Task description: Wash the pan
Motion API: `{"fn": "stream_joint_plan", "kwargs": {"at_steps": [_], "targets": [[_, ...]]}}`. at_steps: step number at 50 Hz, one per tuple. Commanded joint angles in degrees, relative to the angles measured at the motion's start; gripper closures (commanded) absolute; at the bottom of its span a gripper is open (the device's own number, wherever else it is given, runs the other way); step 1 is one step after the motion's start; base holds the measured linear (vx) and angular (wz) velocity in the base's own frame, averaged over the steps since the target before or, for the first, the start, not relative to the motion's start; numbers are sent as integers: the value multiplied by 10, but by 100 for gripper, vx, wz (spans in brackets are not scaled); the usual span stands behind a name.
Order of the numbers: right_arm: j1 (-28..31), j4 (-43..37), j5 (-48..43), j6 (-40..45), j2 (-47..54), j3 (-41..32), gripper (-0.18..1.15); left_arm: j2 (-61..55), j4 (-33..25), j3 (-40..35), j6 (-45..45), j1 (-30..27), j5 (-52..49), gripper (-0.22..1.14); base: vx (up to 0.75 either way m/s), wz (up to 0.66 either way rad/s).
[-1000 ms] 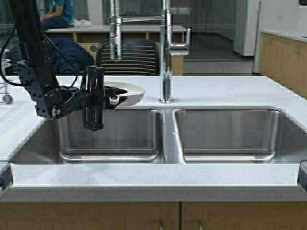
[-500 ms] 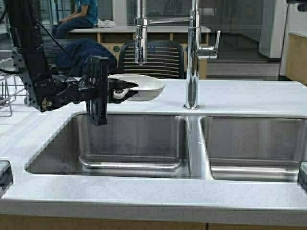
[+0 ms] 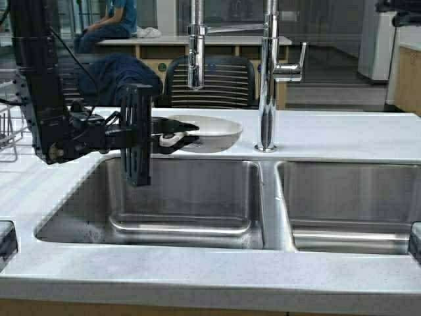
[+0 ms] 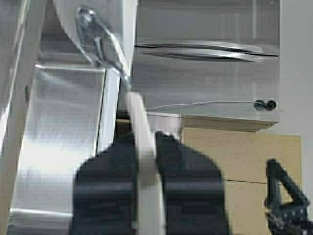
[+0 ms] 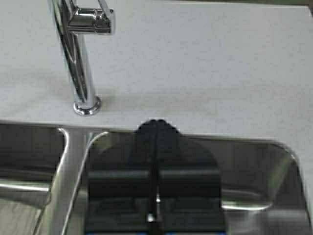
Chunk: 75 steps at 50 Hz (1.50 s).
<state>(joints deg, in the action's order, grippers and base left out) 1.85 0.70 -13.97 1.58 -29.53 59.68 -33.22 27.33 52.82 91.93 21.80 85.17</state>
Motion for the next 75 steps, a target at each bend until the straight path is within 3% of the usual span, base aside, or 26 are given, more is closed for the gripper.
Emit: {"fn": "stream_joint_plan", "kwargs": {"at_steps": [1, 4, 7, 14, 36, 62, 75], "targets": [[12, 8, -14, -1, 84, -90, 38, 9, -6, 4, -8, -1, 17, 89, -1, -1], [25, 27, -17, -1, 133, -136, 4, 5, -8, 3, -9, -1, 17, 89, -1, -1], [37, 45, -17, 0, 175, -175, -13, 2, -10, 1, -8, -1, 18, 89, -1, 0], [58, 69, -17, 0, 259, -252, -3, -1, -12, 0, -8, -1, 18, 89, -1, 0], [58, 88, -4, -2, 430, -418, -4, -1, -12, -3, -7, -1, 18, 89, 0, 0], [49, 108, 64, -3, 546, -583, -4, -1, -12, -5, -6, -1, 18, 89, 0, 0], [44, 108, 110, -3, 570, -630, -4, -1, -12, -7, -6, -1, 18, 89, 0, 0]]}}
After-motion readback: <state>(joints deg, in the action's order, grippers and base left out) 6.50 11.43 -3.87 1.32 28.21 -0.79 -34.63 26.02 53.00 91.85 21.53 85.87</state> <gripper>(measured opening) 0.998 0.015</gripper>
